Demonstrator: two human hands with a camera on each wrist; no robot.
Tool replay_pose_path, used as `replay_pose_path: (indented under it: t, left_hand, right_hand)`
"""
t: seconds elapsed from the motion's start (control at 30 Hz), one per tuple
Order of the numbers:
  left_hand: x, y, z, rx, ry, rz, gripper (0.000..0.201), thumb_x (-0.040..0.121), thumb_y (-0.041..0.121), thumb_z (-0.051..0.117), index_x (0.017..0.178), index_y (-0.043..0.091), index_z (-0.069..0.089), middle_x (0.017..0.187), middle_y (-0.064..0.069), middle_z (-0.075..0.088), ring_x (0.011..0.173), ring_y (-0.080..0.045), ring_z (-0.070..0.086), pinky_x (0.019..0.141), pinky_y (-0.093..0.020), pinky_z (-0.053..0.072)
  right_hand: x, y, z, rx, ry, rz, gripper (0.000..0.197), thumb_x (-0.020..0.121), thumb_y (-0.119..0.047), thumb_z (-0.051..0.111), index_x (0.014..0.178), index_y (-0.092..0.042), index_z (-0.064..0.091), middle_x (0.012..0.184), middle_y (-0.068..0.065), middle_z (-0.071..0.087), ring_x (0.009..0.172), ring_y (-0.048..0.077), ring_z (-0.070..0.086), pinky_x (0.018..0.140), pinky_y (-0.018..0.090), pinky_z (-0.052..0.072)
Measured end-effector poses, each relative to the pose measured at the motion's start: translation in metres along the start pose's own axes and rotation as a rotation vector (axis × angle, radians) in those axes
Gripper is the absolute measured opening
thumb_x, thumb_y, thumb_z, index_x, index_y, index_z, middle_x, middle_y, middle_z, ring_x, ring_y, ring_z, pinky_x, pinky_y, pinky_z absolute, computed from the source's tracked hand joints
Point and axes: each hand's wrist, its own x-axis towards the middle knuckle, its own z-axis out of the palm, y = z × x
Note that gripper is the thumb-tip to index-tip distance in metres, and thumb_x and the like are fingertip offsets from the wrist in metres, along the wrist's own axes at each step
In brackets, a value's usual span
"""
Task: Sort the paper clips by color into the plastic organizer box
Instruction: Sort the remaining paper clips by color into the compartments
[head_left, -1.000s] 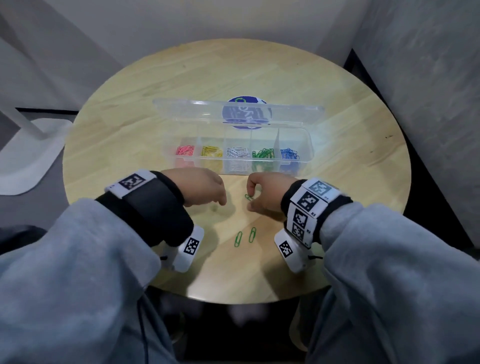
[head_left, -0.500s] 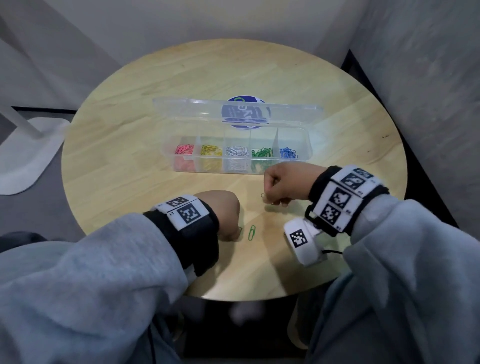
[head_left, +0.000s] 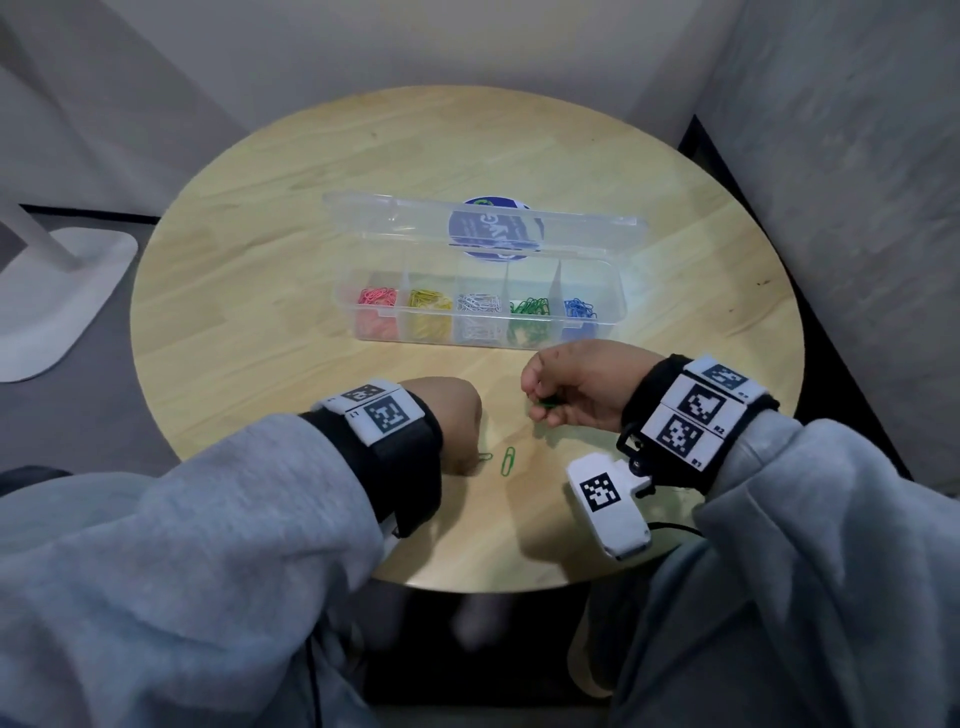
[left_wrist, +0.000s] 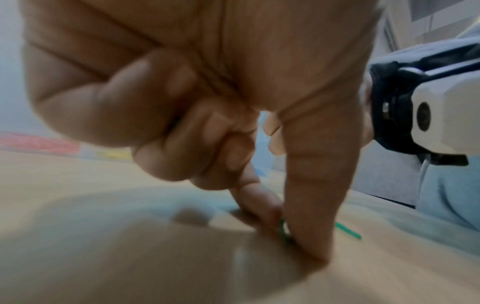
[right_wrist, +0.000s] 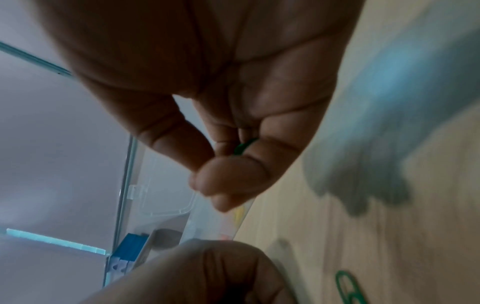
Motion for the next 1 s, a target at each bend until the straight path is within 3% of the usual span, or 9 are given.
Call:
replay_pose_path:
  t: [0.13,0.27,0.33,0.4,0.47,0.6,0.77,0.9,1.0]
  left_hand:
    - [-0.004,-0.005,-0.006,-0.029,-0.004,0.000,0.017,0.076,0.028,0.070,0.086,0.015,0.070,0.079,0.002,0.064,0.075,-0.019,0.057,0.069,-0.026,0.045]
    - [-0.009,-0.028,-0.034,-0.311,0.022,-0.008,0.017,0.076,0.026,0.070,0.064,0.022,0.059,0.061,0.006,0.052,0.060,-0.013,0.046,0.059,-0.023,0.037]
    - [-0.011,-0.040,-0.047,-0.510,0.031,-0.017,0.020,0.081,0.021,0.065,0.065,0.018,0.053,0.061,0.000,0.046,0.055,-0.017,0.038,0.054,-0.024,0.032]
    - [-0.012,-0.047,-0.054,-0.689,0.062,-0.036,0.021,0.085,0.013,0.058,0.066,0.015,0.048,0.062,-0.002,0.041,0.053,-0.016,0.032,0.050,-0.023,0.025]
    - [-0.011,-0.050,-0.056,-0.777,0.104,-0.066,0.021,0.086,0.010,0.054,0.067,0.015,0.047,0.062,-0.001,0.040,0.052,-0.015,0.031,0.050,-0.022,0.023]
    - [-0.008,-0.047,-0.056,-0.849,0.140,-0.086,0.018,0.086,0.011,0.054,0.068,0.013,0.051,0.063,-0.003,0.045,0.053,-0.015,0.036,0.050,-0.022,0.027]
    - [-0.001,-0.039,-0.053,-0.909,0.332,-0.062,0.020,0.084,0.013,0.055,0.065,0.015,0.049,0.067,-0.004,0.052,0.057,-0.015,0.048,0.056,-0.023,0.041]
    - [0.003,-0.028,-0.055,-0.903,0.442,-0.010,0.020,0.081,0.019,0.059,0.065,0.019,0.048,0.065,-0.001,0.055,0.061,-0.016,0.055,0.072,-0.032,0.048]
    - [0.007,-0.009,-0.065,-0.826,0.537,0.070,0.018,0.081,0.019,0.059,0.067,0.019,0.049,0.066,0.002,0.055,0.067,-0.017,0.055,0.070,-0.030,0.047]
  right_hand:
    - [0.001,0.002,0.002,-0.171,-0.046,-0.015,0.025,0.087,0.008,0.044,0.076,-0.010,0.055,0.063,0.003,0.046,0.040,0.006,0.045,0.042,0.015,0.039]
    - [-0.003,0.002,0.013,-0.988,-0.084,-0.091,0.019,0.078,-0.011,0.068,0.078,-0.027,0.057,0.058,-0.009,0.042,0.049,0.004,0.039,0.055,0.021,0.034]
    - [-0.001,0.005,0.024,-1.196,-0.080,-0.096,0.017,0.076,-0.016,0.069,0.084,-0.026,0.060,0.063,-0.010,0.041,0.058,0.006,0.042,0.060,0.024,0.037]
    - [0.004,0.008,0.033,-1.322,-0.079,-0.113,0.017,0.077,-0.016,0.067,0.090,-0.024,0.060,0.067,-0.012,0.042,0.069,0.013,0.047,0.067,0.028,0.042]
    - [0.009,0.009,0.037,-1.401,-0.112,-0.135,0.013,0.078,-0.014,0.065,0.085,-0.022,0.057,0.068,-0.011,0.043,0.074,0.017,0.048,0.063,0.028,0.040]
    - [0.014,0.009,0.037,-1.478,-0.144,-0.131,0.018,0.080,-0.012,0.062,0.070,-0.021,0.050,0.071,-0.006,0.049,0.066,0.013,0.045,0.055,0.024,0.036]
    - [0.004,-0.006,0.006,-1.174,-0.010,-0.114,0.019,0.077,-0.018,0.067,0.065,-0.024,0.053,0.064,-0.008,0.053,0.059,0.010,0.047,0.058,0.023,0.041]
    - [-0.011,-0.030,-0.037,-0.543,0.085,-0.196,0.027,0.082,-0.001,0.063,0.064,-0.016,0.050,0.049,-0.004,0.044,0.036,0.004,0.037,0.038,0.015,0.031]
    - [-0.019,-0.036,-0.061,-0.184,0.128,-0.253,0.032,0.083,0.009,0.056,0.062,-0.013,0.046,0.050,0.000,0.043,0.037,0.006,0.035,0.036,0.015,0.028]
